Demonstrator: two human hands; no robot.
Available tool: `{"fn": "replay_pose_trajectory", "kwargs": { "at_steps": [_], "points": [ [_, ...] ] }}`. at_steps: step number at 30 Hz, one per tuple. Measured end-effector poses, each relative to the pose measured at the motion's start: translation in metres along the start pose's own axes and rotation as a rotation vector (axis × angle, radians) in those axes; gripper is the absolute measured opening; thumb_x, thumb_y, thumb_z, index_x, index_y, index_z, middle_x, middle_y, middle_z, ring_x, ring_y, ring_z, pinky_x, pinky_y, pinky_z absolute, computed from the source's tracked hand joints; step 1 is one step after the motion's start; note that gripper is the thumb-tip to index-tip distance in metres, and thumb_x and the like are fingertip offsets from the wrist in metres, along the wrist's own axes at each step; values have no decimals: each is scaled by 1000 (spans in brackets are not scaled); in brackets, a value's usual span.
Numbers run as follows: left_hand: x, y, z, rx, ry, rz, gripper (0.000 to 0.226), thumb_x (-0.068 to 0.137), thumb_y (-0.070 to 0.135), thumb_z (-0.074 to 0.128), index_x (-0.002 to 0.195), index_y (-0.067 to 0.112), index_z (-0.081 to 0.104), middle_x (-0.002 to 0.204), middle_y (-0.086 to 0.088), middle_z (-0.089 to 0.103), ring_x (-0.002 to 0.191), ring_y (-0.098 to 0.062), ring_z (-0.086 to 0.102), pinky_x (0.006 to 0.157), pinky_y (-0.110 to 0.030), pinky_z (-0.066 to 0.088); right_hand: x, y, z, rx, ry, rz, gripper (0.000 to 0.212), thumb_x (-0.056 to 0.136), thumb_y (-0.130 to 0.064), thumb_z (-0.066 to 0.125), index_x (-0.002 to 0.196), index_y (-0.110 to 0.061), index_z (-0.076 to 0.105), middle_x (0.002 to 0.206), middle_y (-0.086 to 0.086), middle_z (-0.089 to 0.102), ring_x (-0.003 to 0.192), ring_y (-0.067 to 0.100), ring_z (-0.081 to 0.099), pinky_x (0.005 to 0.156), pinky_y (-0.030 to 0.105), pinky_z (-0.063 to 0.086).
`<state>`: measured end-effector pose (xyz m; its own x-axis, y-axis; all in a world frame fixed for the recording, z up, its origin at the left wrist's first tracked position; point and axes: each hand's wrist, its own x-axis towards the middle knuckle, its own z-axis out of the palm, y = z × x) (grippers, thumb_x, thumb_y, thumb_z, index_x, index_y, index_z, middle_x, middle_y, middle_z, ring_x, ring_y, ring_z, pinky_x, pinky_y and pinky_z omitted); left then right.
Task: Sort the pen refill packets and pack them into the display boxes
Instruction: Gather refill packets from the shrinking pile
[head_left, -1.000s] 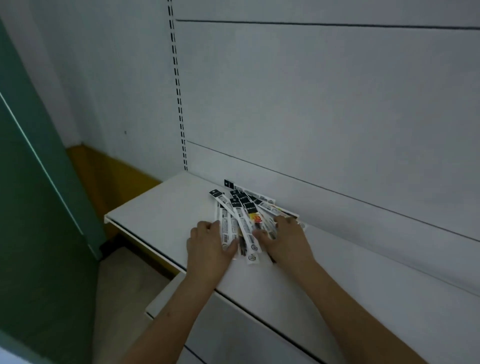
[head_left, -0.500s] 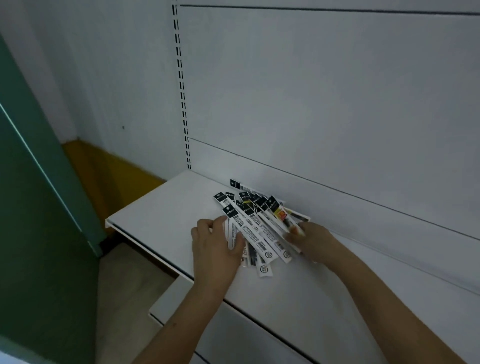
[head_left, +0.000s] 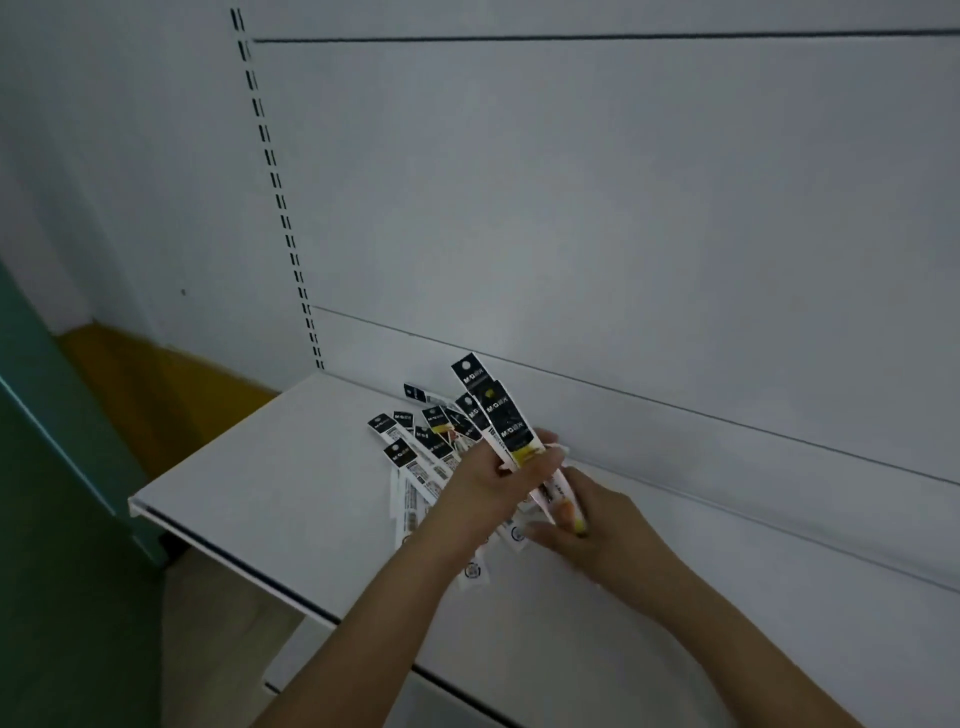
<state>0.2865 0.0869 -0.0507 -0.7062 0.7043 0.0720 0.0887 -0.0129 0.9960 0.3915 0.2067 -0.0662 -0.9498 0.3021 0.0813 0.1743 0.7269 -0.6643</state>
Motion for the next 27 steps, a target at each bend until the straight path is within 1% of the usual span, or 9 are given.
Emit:
{"fn": "replay_pose_trajectory", "kwargs": {
  "at_steps": [3, 6, 9, 14, 18, 20, 22, 25, 27],
  "points": [
    [8, 9, 6, 89, -17, 114, 8, 90, 18, 70, 89, 10, 72, 77, 2, 72, 70, -4, 66, 64, -13, 48, 0, 1, 3, -95, 8, -73, 57, 80, -59, 66, 127, -37, 41, 101, -14, 62, 92, 7, 60, 77, 27, 49],
    [13, 19, 14, 182, 18, 190, 18, 88, 22, 73, 76, 9, 68, 64, 6, 66, 60, -3, 61, 59, -13, 46, 0, 5, -1, -93, 80, -153, 69, 76, -66, 62, 134, -43, 33, 110, -21, 56, 98, -3, 52, 79, 23, 46],
    [19, 22, 18, 300, 56, 227, 19, 85, 27, 75, 72, 15, 67, 63, 9, 67, 59, 0, 61, 59, -11, 46, -2, 9, -11, -37, 68, -129, 52, 74, -60, 71, 115, -50, 41, 103, -24, 50, 86, -13, 47, 69, 10, 35],
    [18, 2, 31, 420, -94, 133, 14, 85, 35, 74, 84, 21, 73, 76, 6, 75, 71, -7, 71, 70, -29, 59, -4, 27, -50, -105, -70, -46, 66, 69, -59, 77, 126, -41, 51, 118, -18, 51, 79, -3, 53, 67, 10, 40],
    [13, -12, 38, 426, -163, 65, 24, 84, 42, 74, 83, 18, 73, 77, 4, 75, 74, -8, 72, 79, -38, 60, -7, 28, -88, 63, 134, 3, 45, 76, -47, 76, 117, -37, 60, 98, -31, 61, 64, 0, 52, 62, 11, 44],
    [11, -16, 39, 397, -180, 45, 21, 82, 40, 76, 87, 20, 72, 80, 2, 76, 76, -10, 73, 81, -43, 60, -8, 18, -83, 156, 123, -26, 37, 78, -40, 77, 111, -37, 61, 81, -36, 60, 60, -1, 51, 58, 12, 42],
    [8, -20, 41, 387, -185, 17, 25, 77, 41, 76, 94, 24, 71, 85, -1, 76, 79, -13, 74, 79, -46, 60, -7, 9, -65, 200, 115, -69, 31, 76, -41, 79, 102, -32, 63, 80, -26, 64, 67, 2, 58, 64, 20, 48],
    [5, -28, 44, 457, -232, -6, 29, 76, 49, 74, 94, 26, 70, 84, 3, 76, 77, -11, 73, 75, -44, 61, -5, 9, -49, 278, 181, -99, 42, 71, -50, 73, 96, -17, 66, 88, 8, 69, 82, 27, 65, 76, 48, 54],
    [4, -31, 45, 496, -268, -15, 30, 79, 54, 72, 86, 25, 71, 77, 6, 75, 69, -9, 72, 70, -40, 61, -5, 10, -51, 331, 137, -82, 31, 74, -44, 75, 95, -22, 68, 89, 9, 71, 84, 29, 67, 79, 51, 54]
  ]
}}
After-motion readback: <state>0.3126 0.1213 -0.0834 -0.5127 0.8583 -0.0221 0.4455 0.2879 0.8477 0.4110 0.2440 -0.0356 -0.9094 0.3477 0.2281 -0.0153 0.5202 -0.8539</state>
